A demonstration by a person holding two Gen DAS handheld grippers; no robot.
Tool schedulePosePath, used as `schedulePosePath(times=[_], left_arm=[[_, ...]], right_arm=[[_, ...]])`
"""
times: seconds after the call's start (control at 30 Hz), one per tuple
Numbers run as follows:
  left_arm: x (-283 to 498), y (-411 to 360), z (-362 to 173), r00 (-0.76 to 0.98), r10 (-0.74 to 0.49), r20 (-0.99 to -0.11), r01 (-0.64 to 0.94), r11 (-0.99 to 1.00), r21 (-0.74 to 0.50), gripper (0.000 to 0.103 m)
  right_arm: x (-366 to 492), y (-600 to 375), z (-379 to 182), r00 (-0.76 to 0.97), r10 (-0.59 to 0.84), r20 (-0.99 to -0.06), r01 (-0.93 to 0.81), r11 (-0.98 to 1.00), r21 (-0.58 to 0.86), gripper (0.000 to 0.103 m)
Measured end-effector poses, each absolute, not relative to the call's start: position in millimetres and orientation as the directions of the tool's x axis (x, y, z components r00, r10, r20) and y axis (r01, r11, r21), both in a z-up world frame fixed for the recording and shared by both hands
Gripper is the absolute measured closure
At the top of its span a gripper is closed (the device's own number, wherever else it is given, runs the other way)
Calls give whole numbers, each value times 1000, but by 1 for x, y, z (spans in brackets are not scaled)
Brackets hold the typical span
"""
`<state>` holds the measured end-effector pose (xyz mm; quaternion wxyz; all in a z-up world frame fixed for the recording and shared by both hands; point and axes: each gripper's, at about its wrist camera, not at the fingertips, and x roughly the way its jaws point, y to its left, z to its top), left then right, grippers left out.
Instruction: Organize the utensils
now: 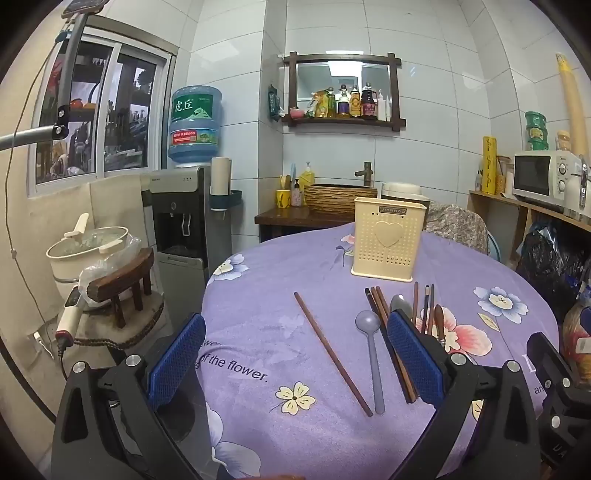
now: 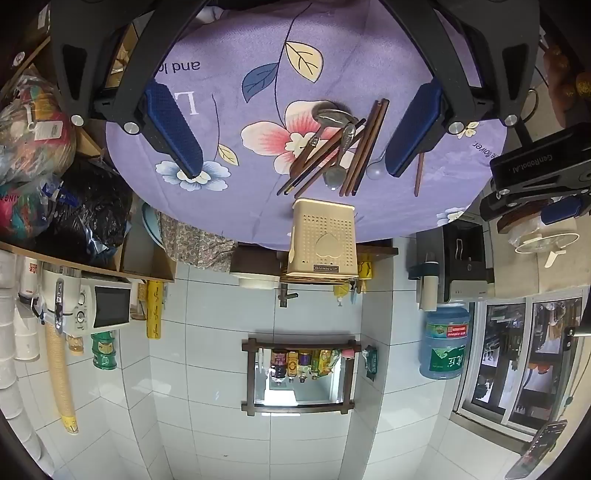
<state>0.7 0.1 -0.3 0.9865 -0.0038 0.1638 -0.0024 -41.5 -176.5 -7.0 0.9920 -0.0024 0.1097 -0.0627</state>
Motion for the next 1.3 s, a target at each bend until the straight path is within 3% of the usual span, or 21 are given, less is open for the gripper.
schedulePosePath(times=[1.3], left_arm=[[-2,-4,2,951,3,-308,1,1000,10,5]], right_arm=[[-42,-175,-7,968,-126,-218,123,992,-24,5]])
